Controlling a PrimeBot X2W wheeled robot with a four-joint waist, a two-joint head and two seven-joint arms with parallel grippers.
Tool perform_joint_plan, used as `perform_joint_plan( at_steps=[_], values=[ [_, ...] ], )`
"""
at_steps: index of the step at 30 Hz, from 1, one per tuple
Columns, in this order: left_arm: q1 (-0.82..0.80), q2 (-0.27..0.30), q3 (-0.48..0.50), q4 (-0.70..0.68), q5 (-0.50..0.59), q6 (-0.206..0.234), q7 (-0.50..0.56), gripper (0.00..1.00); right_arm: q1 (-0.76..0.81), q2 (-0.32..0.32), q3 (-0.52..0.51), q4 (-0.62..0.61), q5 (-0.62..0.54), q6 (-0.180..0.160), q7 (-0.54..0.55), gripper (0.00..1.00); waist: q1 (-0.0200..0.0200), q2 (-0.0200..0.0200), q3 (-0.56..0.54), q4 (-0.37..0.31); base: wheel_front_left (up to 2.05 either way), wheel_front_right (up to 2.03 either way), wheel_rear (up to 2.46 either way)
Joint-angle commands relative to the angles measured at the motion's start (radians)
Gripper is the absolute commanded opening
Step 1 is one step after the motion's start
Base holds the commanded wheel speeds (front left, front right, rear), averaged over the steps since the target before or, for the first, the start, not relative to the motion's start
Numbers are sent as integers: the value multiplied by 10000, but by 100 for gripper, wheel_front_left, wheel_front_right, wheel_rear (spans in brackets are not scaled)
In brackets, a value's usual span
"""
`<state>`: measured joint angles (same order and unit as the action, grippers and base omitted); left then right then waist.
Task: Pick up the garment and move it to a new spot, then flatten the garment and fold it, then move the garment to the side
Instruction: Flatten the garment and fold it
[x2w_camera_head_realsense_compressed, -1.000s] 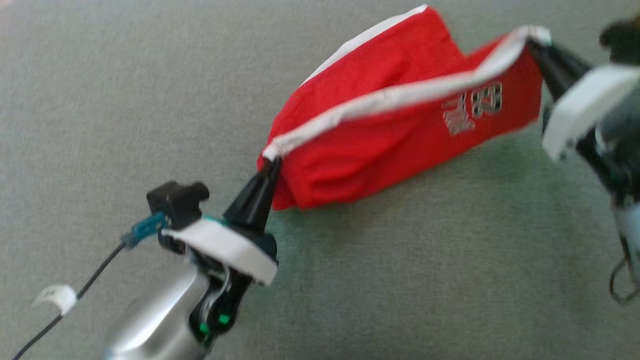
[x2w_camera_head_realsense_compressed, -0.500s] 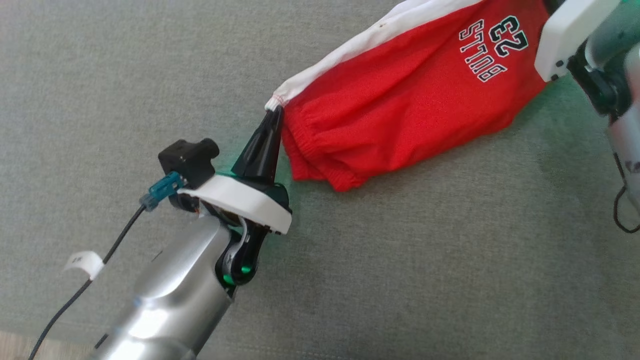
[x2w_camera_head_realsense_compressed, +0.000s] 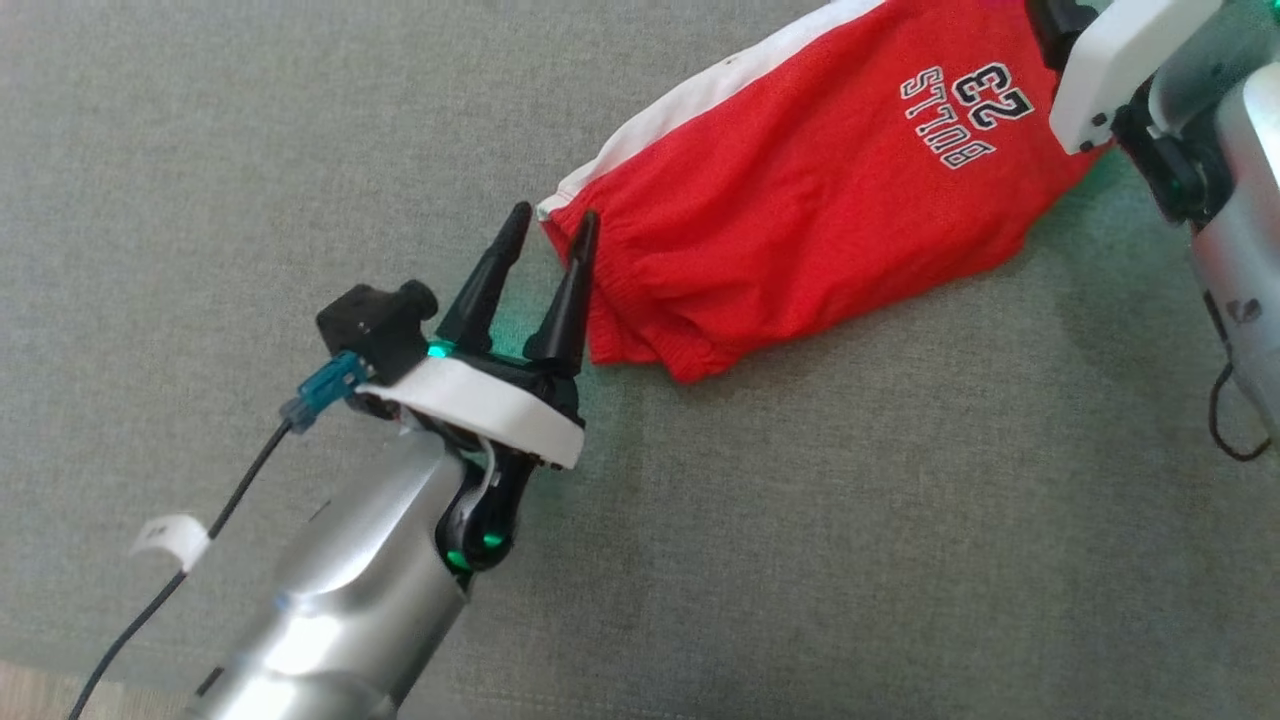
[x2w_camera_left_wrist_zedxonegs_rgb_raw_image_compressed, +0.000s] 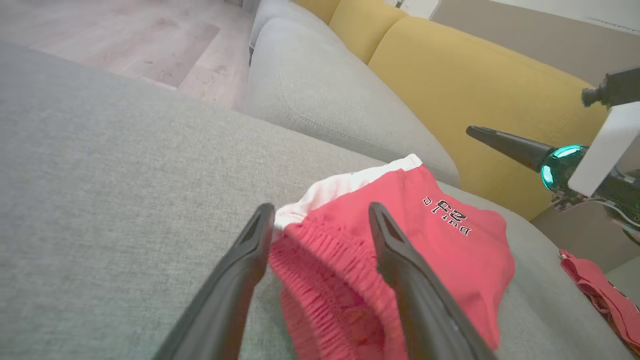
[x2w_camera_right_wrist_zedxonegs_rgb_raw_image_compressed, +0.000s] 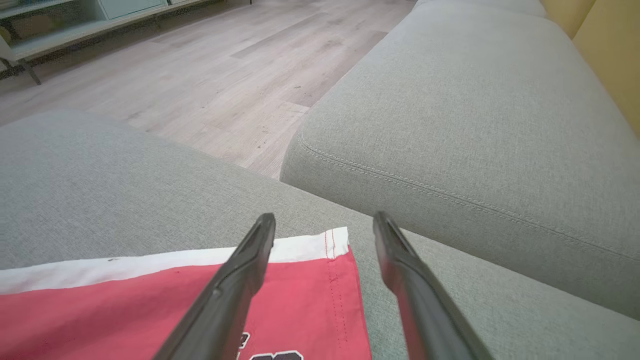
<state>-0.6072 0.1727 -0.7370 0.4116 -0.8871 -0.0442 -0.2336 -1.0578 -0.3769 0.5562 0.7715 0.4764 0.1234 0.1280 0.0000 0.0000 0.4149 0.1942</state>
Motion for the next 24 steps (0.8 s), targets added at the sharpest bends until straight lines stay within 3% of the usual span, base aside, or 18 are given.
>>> perform_joint_plan(
  at_steps=[1, 5, 10, 16, 24],
  values=[
    [64, 334, 502, -354, 179, -25, -163, 100, -51, 123, 75, -132, 231, 73, 6, 100, 0, 0, -170, -66, 0, 0, 0],
    [647, 573, 1118, -734, 740, 79, -268, 100, 277, 99, 195, 215, 900, 73, 575, 100, 0, 0, -439, -90, 0, 0, 0],
    [1419, 610, 2527, -1411, 2267, 167, -277, 100, 406, 66, 46, 712, 1314, 73, 919, 100, 0, 0, -496, 62, 0, 0, 0],
    [1903, 259, 3614, -1553, 3555, -142, -279, 100, 194, 84, -389, 1786, 1196, 73, 1198, 100, 0, 0, -383, 532, 0, 0, 0],
    [2134, -221, 4127, -1491, 4304, -585, -280, 100, -455, 181, -1031, 3533, 711, 73, 1683, 100, 0, 0, -221, 1155, 0, 0, 0]
  ],
)
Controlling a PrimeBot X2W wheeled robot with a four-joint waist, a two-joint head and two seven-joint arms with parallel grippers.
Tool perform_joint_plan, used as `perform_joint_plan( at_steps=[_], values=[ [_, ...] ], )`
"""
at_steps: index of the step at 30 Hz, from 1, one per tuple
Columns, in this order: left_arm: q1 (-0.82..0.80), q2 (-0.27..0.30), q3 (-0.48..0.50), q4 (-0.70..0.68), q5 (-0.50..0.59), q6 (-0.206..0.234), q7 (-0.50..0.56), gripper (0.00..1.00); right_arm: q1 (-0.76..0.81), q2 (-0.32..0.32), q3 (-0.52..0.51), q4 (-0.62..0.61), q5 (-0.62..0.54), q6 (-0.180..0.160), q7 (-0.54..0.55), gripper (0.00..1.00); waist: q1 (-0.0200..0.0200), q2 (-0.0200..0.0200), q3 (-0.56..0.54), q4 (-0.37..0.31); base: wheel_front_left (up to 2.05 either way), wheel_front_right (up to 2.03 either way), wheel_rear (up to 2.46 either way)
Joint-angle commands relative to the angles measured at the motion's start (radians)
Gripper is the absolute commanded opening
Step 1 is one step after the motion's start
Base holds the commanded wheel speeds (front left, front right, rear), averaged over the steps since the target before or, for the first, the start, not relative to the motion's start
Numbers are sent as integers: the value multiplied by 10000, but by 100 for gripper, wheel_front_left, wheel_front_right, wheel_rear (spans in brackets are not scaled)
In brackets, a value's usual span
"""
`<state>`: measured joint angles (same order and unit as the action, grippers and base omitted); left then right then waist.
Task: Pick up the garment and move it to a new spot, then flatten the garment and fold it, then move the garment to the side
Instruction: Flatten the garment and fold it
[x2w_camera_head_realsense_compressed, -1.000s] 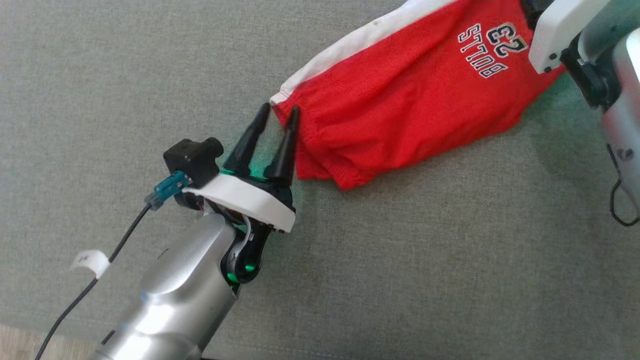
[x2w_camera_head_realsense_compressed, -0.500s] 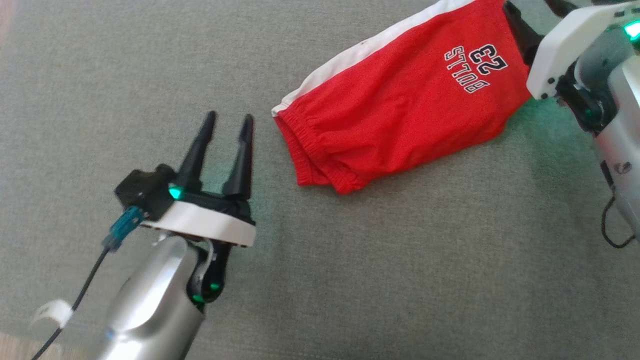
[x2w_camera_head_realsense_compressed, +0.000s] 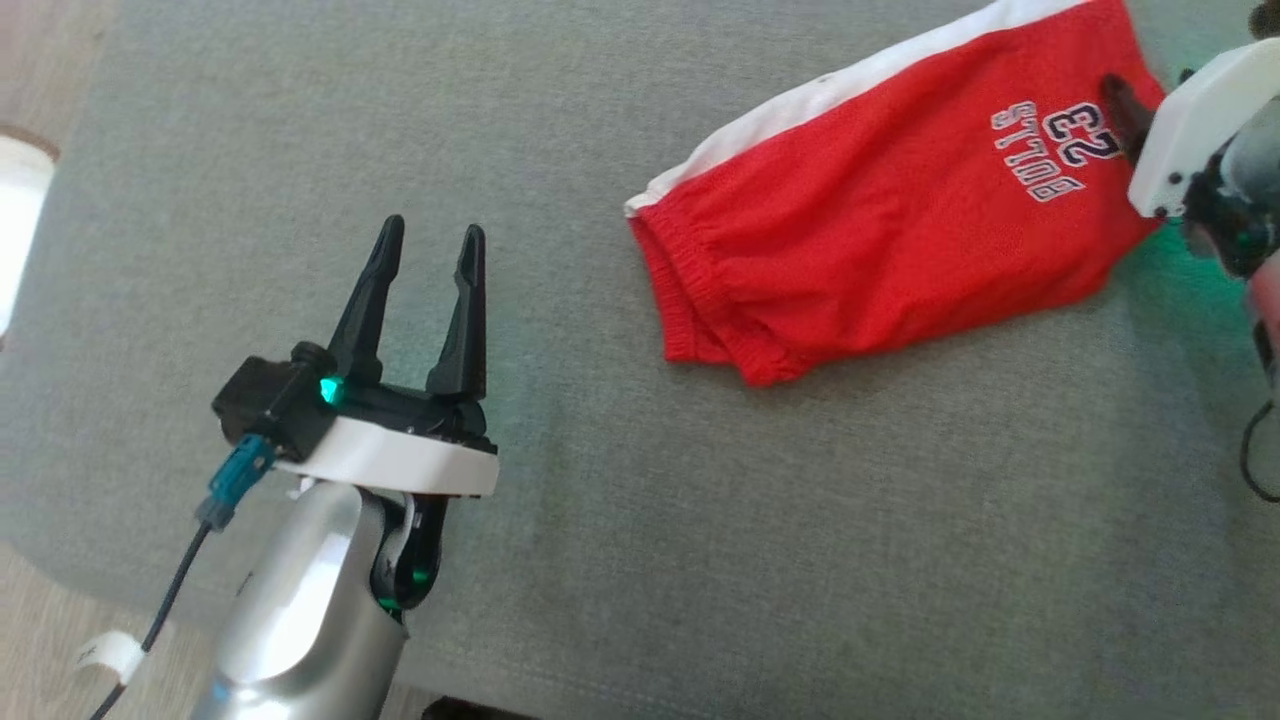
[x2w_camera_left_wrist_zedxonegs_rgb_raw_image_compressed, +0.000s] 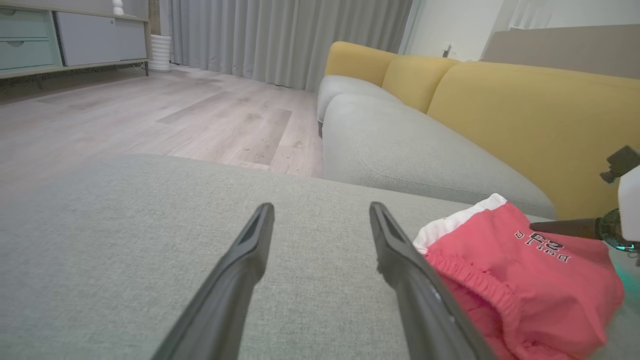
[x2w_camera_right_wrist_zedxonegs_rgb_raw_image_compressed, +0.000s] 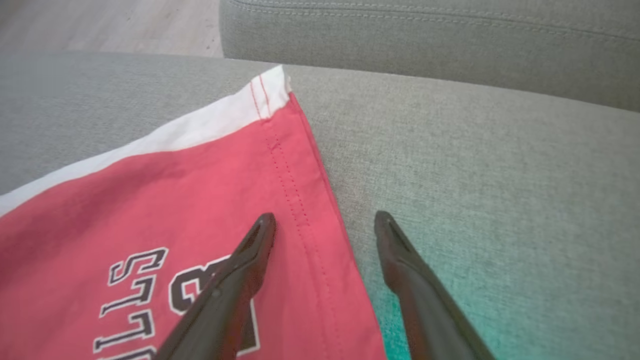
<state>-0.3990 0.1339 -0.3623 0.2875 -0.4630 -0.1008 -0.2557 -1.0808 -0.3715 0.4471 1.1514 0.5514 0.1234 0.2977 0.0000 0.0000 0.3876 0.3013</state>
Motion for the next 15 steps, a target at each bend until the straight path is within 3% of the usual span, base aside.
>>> perform_joint_plan(
  at_steps=[1, 6, 7, 8, 9, 15],
  values=[
    [60, 113, 413, -246, 113, -55, -60, 100, -296, 154, 25, -71, -96, 73, 78, 100, 0, 0, 78, 147, 0, 0, 0],
    [68, -51, 580, -210, 299, -177, -60, 100, -426, 466, 141, 548, -284, 73, 766, 100, 0, 0, 209, 304, 0, 0, 0],
    [68, -70, 618, -200, 330, -193, -60, 100, -399, 539, 229, 524, -280, 73, 900, 66, 0, 0, 227, 295, 0, 0, 0],
    [69, -86, 659, -187, 358, -206, -60, 100, -380, 568, 310, 461, -279, 73, 955, 9, 0, 0, 241, 274, 0, 0, 0],
    [72, -97, 701, -170, 386, -218, -60, 100, -355, 572, 393, 355, -267, 73, 957, 0, 0, 0, 248, 240, 0, 0, 0],
    [159, -100, 858, -55, 505, -268, -60, 100, -151, 130, 392, -56, -49, 73, 514, 0, 0, 0, -100, -157, 0, 0, 0]
  ],
)
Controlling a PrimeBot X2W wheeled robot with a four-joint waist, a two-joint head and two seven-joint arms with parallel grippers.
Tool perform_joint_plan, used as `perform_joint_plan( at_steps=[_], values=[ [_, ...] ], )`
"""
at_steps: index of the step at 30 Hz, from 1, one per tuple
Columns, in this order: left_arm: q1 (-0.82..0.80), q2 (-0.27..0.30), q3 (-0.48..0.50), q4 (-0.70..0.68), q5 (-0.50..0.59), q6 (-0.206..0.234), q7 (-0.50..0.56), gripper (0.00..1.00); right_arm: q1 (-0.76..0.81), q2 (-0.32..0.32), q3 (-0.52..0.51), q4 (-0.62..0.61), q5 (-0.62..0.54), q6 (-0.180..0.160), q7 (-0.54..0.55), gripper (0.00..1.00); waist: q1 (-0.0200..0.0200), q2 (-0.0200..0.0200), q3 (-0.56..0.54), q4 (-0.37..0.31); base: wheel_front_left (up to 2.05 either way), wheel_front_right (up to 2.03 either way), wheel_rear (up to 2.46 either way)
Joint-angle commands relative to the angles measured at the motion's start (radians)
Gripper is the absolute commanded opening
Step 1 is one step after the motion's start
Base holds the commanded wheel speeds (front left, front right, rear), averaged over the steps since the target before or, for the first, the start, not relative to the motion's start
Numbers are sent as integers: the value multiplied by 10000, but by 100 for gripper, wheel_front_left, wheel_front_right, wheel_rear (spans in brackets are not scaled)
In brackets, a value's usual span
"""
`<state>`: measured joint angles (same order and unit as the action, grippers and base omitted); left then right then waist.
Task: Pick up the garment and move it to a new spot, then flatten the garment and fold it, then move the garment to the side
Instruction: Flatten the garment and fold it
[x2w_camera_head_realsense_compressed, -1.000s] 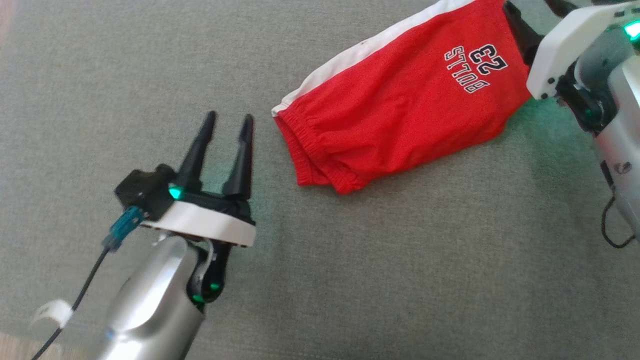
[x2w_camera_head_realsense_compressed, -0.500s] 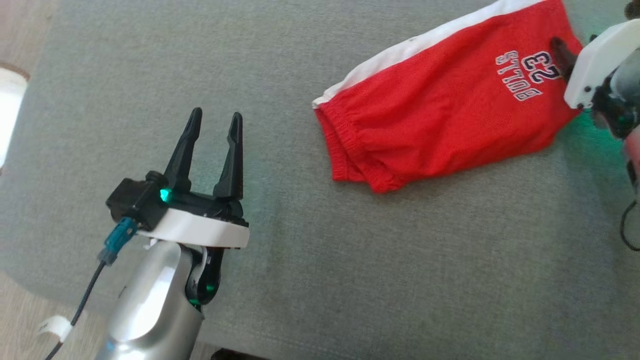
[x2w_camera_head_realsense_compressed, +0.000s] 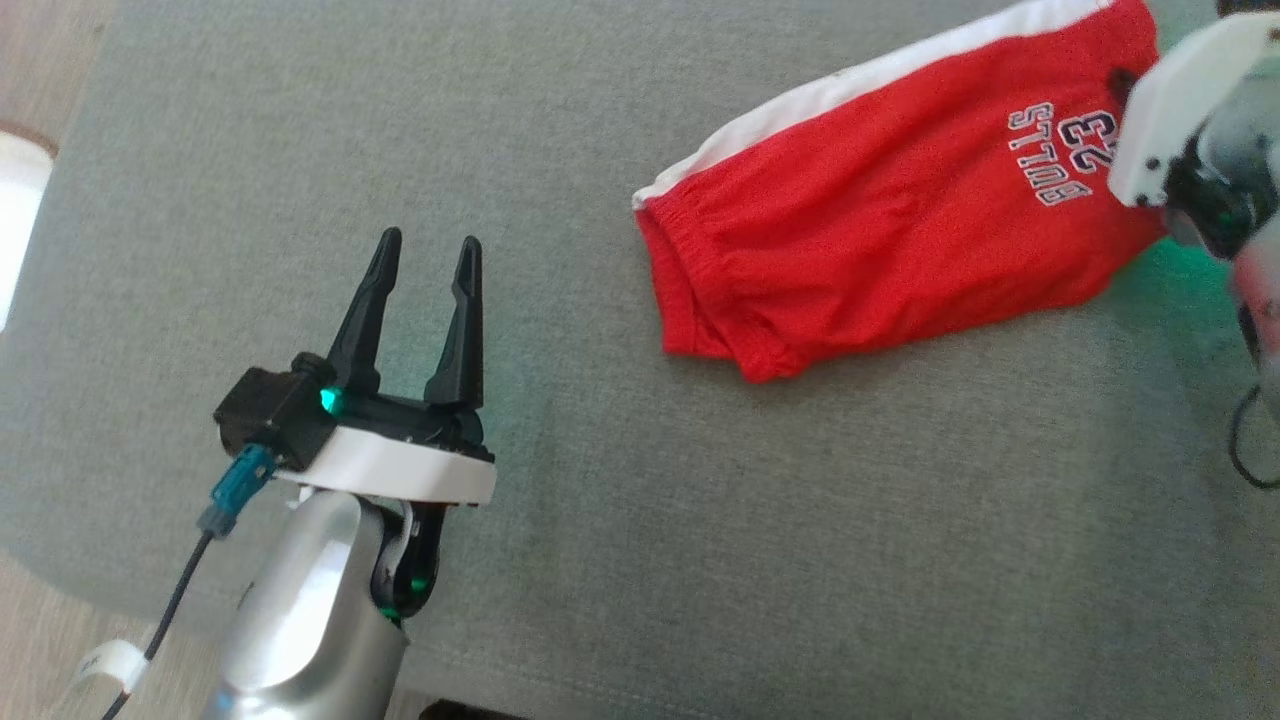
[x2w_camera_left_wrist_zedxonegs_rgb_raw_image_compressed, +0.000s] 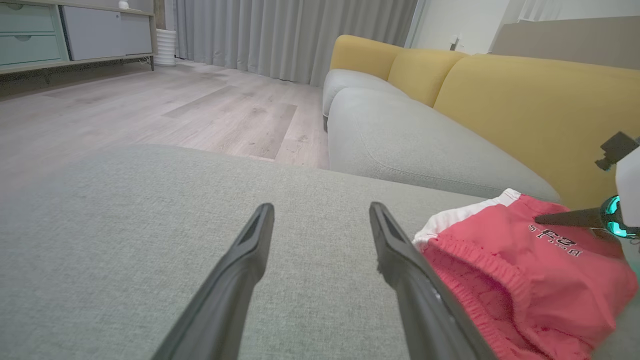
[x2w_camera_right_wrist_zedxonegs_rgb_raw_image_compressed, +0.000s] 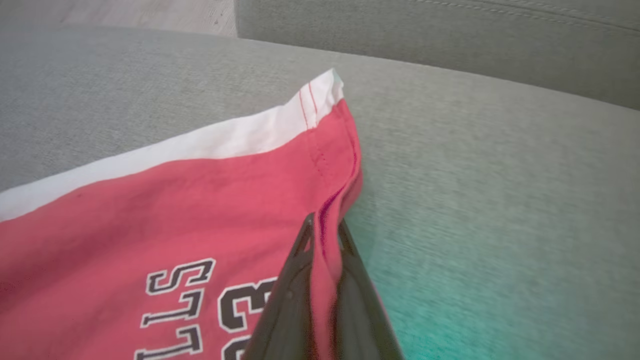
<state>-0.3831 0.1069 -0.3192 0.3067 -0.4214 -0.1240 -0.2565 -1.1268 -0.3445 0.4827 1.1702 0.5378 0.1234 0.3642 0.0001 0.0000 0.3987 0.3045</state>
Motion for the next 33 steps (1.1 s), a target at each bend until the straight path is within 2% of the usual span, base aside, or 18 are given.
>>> perform_joint_plan(
  at_steps=[1, 10, 19, 27, 33],
  values=[
    [0, 170, 427, -247, 88, -36, -52, 100, 309, -140, 36, -244, 87, 73, -152, 0, -1, 0, -211, -190, 0, 0, 0],
    [626, 564, 561, -158, 112, -60, -53, 100, 1149, -672, -401, -288, -103, 73, -886, 0, -1, 0, -1279, -1419, 0, 0, 0],
    [1252, 667, 456, -121, 21, -64, -53, 100, 1642, -868, -1100, 104, -756, 73, -1590, 0, -1, 0, -2093, -2007, 0, 0, 0],
    [1305, 669, 289, -77, -54, -65, -53, 100, 1249, -101, -1172, -421, -1539, 73, -1494, 0, -1, 0, -2191, -1887, 0, 0, 0],
    [1206, 636, 112, -33, -121, -66, -53, 100, 1145, 1076, -782, -1407, -1910, 73, -816, 0, -1, 0, -2194, -1495, 0, 0, 0]
  ],
)
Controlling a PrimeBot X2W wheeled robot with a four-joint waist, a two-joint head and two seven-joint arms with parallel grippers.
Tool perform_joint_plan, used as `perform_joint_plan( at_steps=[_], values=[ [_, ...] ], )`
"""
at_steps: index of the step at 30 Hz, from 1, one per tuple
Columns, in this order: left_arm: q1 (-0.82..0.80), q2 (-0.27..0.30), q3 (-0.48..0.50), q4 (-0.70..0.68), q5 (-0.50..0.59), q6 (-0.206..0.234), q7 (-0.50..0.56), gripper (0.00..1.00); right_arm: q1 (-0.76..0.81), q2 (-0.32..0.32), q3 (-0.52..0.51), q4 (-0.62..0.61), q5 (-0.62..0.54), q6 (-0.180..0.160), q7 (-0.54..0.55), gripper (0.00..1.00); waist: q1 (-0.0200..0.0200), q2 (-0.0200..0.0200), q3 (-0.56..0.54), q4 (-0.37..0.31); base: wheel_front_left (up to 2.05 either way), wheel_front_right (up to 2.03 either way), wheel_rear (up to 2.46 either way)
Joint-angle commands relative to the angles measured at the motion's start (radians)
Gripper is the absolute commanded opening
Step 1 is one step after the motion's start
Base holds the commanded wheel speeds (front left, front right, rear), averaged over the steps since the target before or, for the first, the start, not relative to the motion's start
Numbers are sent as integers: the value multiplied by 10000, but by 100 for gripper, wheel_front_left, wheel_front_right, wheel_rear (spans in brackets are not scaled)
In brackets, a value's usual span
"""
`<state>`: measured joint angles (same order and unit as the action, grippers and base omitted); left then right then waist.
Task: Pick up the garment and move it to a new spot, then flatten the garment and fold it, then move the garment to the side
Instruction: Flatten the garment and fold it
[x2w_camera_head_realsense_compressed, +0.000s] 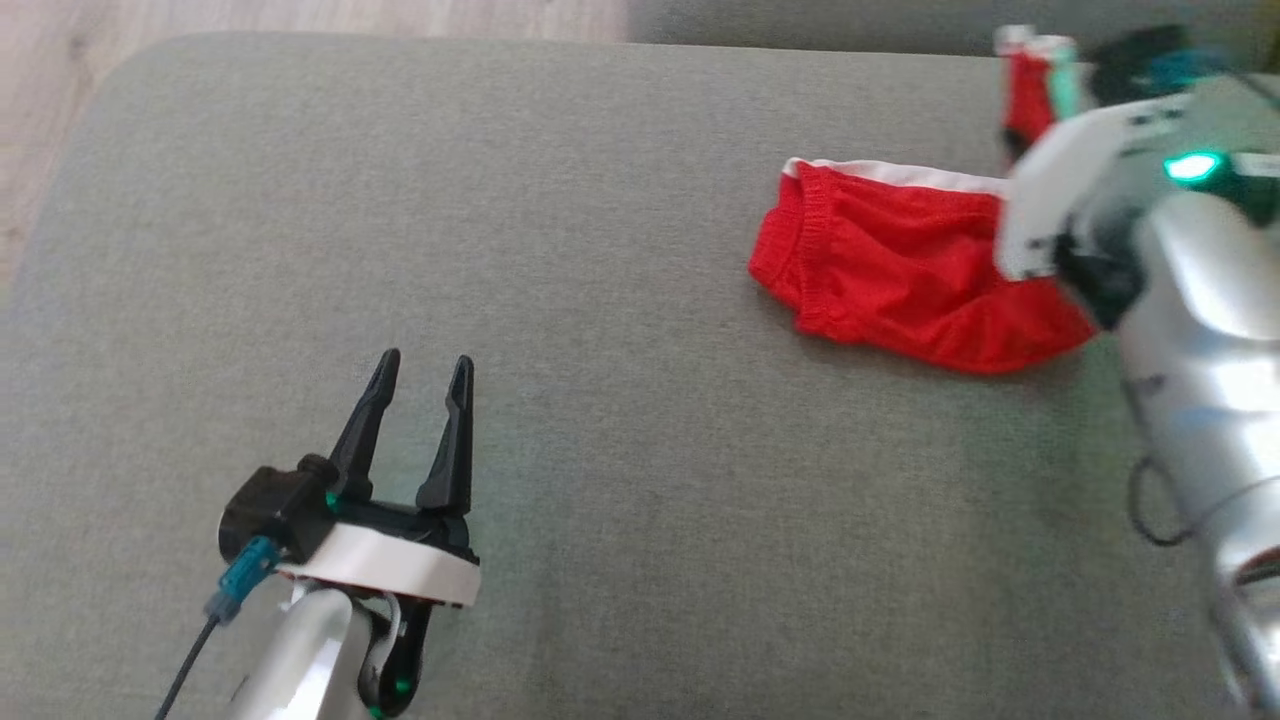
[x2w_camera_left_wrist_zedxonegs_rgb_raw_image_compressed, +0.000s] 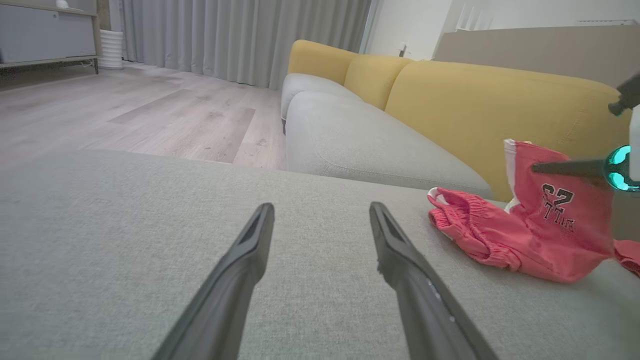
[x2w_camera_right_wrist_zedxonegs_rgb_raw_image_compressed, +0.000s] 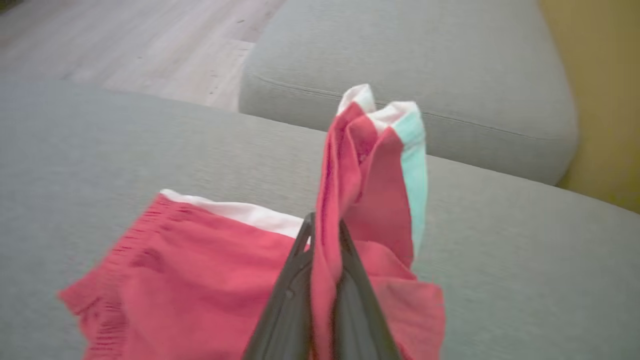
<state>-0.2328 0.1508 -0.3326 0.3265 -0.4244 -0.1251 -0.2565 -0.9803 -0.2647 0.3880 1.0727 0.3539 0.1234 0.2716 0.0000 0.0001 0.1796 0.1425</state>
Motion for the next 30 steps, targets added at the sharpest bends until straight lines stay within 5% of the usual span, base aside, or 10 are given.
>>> perform_joint_plan(
  at_steps=[1, 9, 10, 11, 12, 19, 25, 30],
  values=[
    [-299, 190, 227, -222, -100, -54, -53, 100, -284, 487, 248, -575, -122, 73, 270, 0, 0, -1, -4, 195, 0, 0, 0],
    [-365, 117, 61, -164, -183, -55, -53, 100, 464, 1629, 617, -1216, -317, 73, 1118, 0, 0, -1, 27, 745, 0, 0, 0],
    [-381, 112, 45, -160, -194, -55, -53, 100, 560, 1687, 623, -1275, -325, 73, 1161, 30, 0, -1, 30, 785, 0, 0, 0],
    [-391, 110, 42, -155, -200, -55, -53, 100, 653, 1737, 618, -1345, -308, 73, 1191, 84, 0, -1, 28, 811, 0, 0, 0],
    [-397, 112, 44, -152, -206, -55, -53, 100, 739, 1782, 589, -1445, -260, 73, 1190, 100, 0, -1, 26, 827, 0, 0, 0],
    [-228, 171, 195, -122, -206, -50, -53, 100, 1190, 1851, 215, -3085, 986, 73, 868, 100, 0, -1, -197, 590, 0, 0, 0],
    [-132, 234, 258, -142, -163, -42, -53, 100, 1794, 632, -652, -4408, 853, 73, 681, 100, 0, -1, -416, 241, 0, 0, 0],
    [-198, 206, 138, -159, -125, -43, -53, 100, 2597, -183, -1715, -4360, -141, 73, 721, 100, 0, -1, -320, 154, 0, 0, 0]
  ],
)
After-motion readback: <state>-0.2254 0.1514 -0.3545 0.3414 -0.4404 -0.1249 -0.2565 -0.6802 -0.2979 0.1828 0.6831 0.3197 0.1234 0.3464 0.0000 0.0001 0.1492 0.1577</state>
